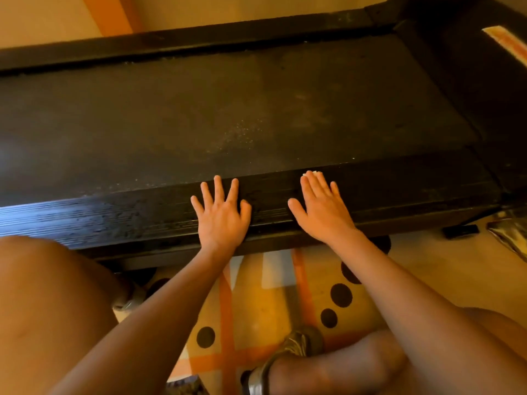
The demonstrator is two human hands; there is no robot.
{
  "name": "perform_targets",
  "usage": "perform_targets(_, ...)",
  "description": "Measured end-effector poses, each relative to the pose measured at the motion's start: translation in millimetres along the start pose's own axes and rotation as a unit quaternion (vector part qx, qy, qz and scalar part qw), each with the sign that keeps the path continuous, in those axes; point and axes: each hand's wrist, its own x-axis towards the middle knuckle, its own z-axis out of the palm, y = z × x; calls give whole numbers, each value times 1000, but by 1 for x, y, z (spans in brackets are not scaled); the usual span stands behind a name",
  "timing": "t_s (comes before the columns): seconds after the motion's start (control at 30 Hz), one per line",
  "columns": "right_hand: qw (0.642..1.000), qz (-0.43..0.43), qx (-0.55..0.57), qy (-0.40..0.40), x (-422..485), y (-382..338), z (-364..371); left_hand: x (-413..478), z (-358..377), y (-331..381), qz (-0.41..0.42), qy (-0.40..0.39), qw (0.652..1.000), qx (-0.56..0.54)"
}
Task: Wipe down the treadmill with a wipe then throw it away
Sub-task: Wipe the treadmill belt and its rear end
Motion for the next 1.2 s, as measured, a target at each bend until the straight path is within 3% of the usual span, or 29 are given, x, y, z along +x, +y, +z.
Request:
perform_targets(0.1, 1000, 20, 13, -6, 18, 0, -7, 1, 1, -1, 2, -2, 1000, 1)
perform_targets(0.33, 1000, 15, -7, 0, -44, -2, 13, 0, 2, 0, -2, -1, 1000, 8)
perform_targets(0.57, 999, 34, 23, 0, 14, -8, -4, 2, 1, 0, 2, 0, 1000, 7)
perform_targets(0.77, 1000, -7, 4, 4, -61, -4, 18, 2, 2, -2, -1, -3, 1000, 7)
perform_targets(1.03, 1000, 11, 7, 12, 19, 6, -3, 1, 0, 0, 5, -8, 1000, 3)
perform_targets(1.2, 999, -19, 21, 24, -44, 15, 8, 2, 1, -1, 7, -5, 1000, 2)
